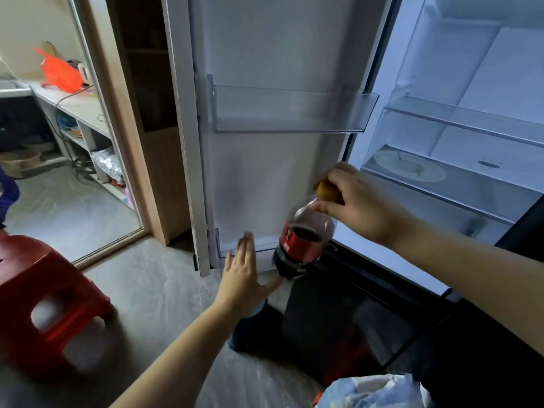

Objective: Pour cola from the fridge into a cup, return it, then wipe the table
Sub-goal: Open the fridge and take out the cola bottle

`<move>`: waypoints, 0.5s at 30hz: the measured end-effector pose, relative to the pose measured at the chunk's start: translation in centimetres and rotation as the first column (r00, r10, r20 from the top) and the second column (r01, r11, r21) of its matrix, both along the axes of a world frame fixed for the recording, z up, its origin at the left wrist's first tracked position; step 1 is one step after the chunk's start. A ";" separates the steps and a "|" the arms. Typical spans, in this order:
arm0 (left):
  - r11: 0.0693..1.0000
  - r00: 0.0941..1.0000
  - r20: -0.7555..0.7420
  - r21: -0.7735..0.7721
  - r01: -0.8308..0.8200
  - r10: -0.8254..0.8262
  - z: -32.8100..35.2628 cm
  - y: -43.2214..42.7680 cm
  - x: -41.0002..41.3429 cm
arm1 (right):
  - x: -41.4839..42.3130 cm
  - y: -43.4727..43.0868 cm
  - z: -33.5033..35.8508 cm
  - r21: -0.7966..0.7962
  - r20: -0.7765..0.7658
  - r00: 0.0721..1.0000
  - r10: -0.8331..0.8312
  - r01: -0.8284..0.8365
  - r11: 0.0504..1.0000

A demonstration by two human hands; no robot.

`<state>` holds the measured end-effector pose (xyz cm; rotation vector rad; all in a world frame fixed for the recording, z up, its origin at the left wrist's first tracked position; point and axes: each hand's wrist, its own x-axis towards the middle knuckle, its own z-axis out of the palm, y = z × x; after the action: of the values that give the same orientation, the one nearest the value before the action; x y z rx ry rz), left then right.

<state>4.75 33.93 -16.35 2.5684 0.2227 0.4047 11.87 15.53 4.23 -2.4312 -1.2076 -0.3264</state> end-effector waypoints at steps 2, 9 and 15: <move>0.983 0.992 0.118 -0.171 0.065 -0.045 1.0 -2.5 -0.9 | -1.4 -0.8 0.1 -0.010 -0.013 0.998 0.053 -0.053 0.999; 0.899 0.936 0.326 -0.437 0.028 0.130 1.8 -8.1 -5.5 | -5.8 -3.5 1.2 0.020 -0.051 0.970 0.239 -0.239 0.971; 0.883 0.875 0.379 -0.457 -0.106 0.301 3.7 -12.6 -11.1 | -8.7 -5.2 1.2 0.112 -0.093 0.922 0.375 -0.365 0.924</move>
<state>-6.39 21.35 -12.70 1.9648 0.3772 0.9023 3.18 10.29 5.44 -2.0544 -1.5275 -0.1257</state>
